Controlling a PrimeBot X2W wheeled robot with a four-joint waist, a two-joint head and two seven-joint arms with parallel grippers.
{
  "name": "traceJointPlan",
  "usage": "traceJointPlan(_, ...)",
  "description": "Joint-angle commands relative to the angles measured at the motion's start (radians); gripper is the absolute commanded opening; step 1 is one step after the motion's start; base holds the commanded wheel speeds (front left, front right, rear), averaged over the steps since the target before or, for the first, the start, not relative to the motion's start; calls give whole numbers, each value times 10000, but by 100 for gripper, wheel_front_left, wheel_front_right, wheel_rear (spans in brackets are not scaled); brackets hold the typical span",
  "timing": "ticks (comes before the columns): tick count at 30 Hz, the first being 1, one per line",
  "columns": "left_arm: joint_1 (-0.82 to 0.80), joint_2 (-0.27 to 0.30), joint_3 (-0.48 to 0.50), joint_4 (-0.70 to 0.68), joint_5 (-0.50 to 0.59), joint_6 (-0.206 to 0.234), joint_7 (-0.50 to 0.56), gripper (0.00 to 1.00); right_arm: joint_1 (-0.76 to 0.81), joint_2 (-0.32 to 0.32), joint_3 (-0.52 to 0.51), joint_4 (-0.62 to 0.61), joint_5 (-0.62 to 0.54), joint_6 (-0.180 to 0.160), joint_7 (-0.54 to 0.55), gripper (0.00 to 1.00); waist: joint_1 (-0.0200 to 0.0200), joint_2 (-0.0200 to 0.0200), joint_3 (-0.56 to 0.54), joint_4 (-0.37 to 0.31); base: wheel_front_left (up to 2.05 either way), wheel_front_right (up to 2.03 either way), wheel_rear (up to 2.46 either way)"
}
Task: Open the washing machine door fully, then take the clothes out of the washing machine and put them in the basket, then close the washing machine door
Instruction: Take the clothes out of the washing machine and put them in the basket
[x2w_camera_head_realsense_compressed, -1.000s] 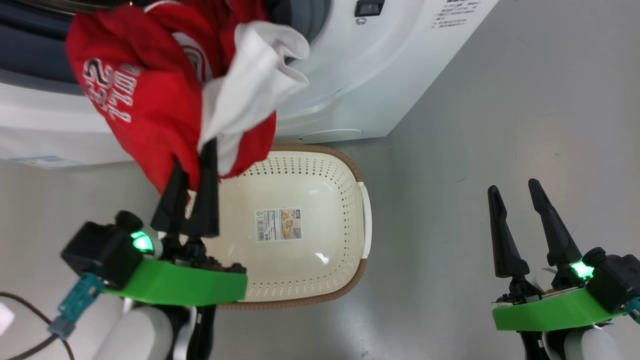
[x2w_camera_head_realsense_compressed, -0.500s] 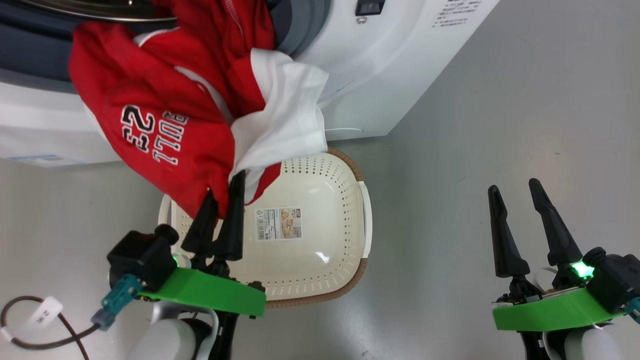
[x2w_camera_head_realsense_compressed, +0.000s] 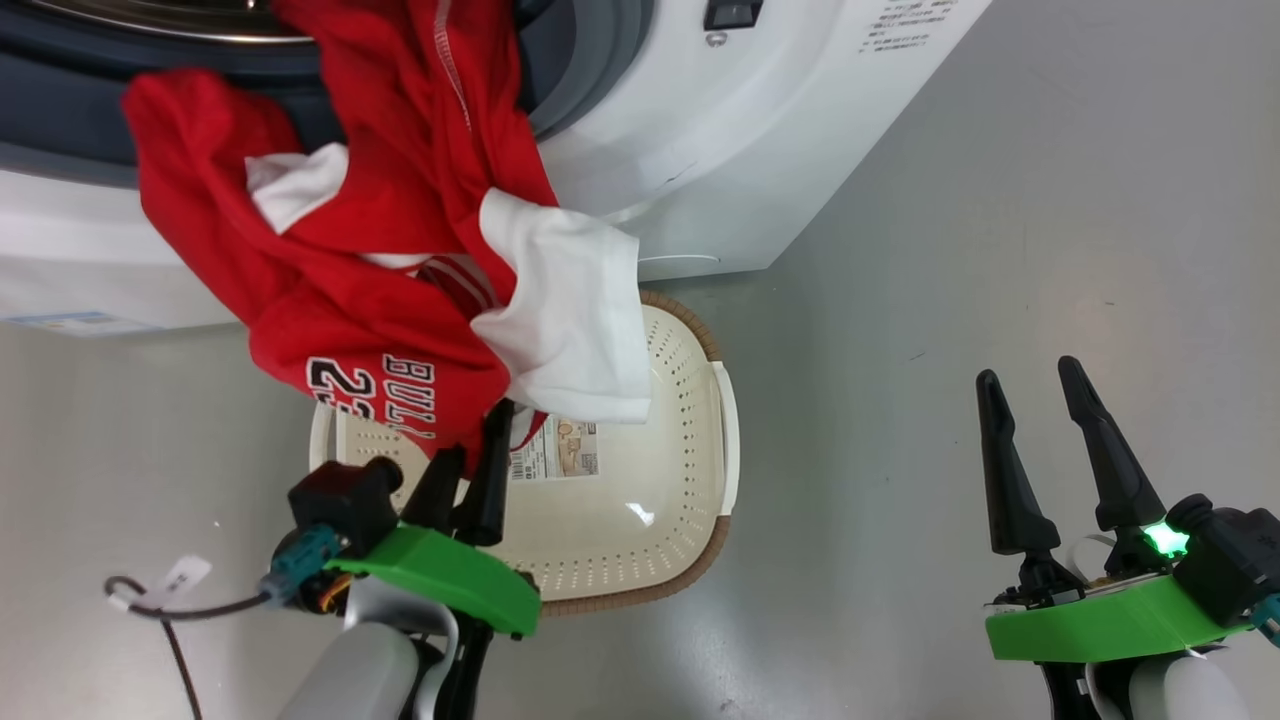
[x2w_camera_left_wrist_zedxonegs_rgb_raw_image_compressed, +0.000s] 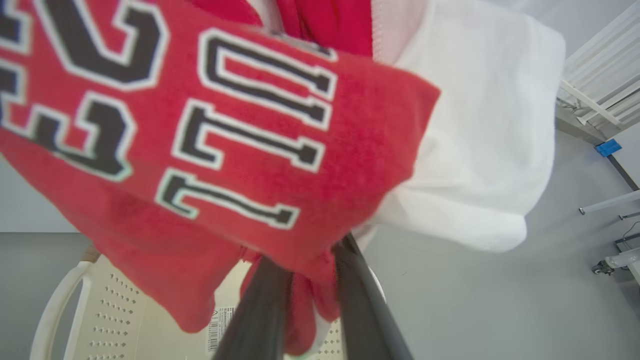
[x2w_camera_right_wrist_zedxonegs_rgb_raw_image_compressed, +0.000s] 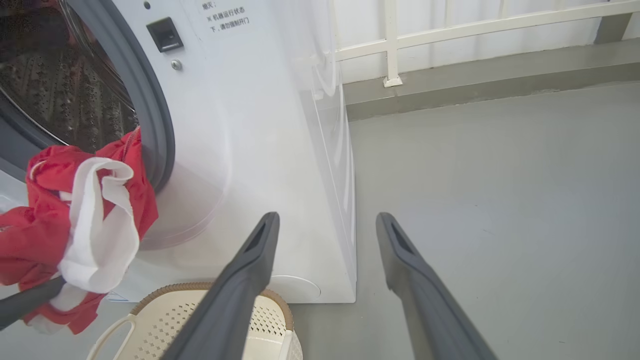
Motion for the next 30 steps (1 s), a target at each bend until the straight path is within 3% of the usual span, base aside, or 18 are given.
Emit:
traceJointPlan(1,-177,72,169,160,-8,-110,-119,0,85,-58,248,-254,-16,16,-120,100,0,0,-7,-14,0,0,0)
traceJointPlan(30,-1684,-750,-372,7508,-1216,-1917,-601,0,107,-58,245,-287,-86,16,-120,100,0,0,-84,-257,0,0,0)
